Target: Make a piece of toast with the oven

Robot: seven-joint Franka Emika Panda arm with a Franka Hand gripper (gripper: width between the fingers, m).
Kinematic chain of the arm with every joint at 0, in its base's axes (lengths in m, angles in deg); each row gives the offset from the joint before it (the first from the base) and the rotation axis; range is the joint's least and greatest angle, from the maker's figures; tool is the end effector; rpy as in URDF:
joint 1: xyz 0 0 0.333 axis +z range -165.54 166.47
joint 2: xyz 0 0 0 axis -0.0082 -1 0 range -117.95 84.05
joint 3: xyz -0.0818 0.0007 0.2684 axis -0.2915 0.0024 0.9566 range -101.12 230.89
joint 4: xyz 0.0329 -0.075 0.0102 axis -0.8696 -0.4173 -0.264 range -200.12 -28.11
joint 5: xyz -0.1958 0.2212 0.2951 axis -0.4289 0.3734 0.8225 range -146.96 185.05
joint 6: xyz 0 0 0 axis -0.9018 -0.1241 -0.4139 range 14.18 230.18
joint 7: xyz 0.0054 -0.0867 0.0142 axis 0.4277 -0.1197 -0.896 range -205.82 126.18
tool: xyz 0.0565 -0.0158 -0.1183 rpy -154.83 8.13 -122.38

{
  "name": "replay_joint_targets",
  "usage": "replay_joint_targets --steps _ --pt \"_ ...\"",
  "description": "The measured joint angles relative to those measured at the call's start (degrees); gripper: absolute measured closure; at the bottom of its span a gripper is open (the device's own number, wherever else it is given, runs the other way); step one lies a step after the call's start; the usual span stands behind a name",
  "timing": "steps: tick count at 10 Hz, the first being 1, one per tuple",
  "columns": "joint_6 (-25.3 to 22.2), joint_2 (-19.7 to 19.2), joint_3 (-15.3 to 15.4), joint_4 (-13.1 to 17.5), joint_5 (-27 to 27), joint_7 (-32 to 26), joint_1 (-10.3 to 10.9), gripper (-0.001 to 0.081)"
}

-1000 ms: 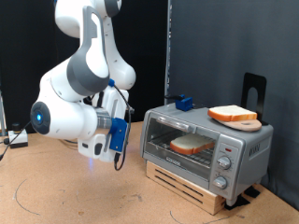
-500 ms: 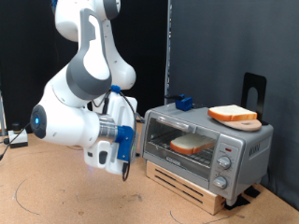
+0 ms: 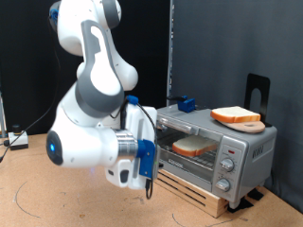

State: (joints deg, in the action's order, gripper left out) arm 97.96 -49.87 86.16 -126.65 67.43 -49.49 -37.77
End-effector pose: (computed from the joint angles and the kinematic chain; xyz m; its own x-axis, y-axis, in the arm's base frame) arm 0.5664 -0.0670 0.2145 0.8051 0.0531 -0.5907 -0.5444 -0.3291 -0.7716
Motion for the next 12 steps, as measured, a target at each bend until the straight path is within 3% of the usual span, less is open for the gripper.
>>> replay_joint_targets --steps 3,6,8,12 --pt "2.6 -5.9 -0.2 5.6 -1.5 2.1 2.9 -0.0001" --pt "2.7 -6.6 0.1 5.6 -0.8 0.1 2.8 -0.0001" --pt "2.7 -8.6 0.4 7.2 -0.8 -0.2 3.2 -0.0001" --pt "-0.3 -16.4 0.4 14.4 -2.6 1.3 5.7 -0.0001"
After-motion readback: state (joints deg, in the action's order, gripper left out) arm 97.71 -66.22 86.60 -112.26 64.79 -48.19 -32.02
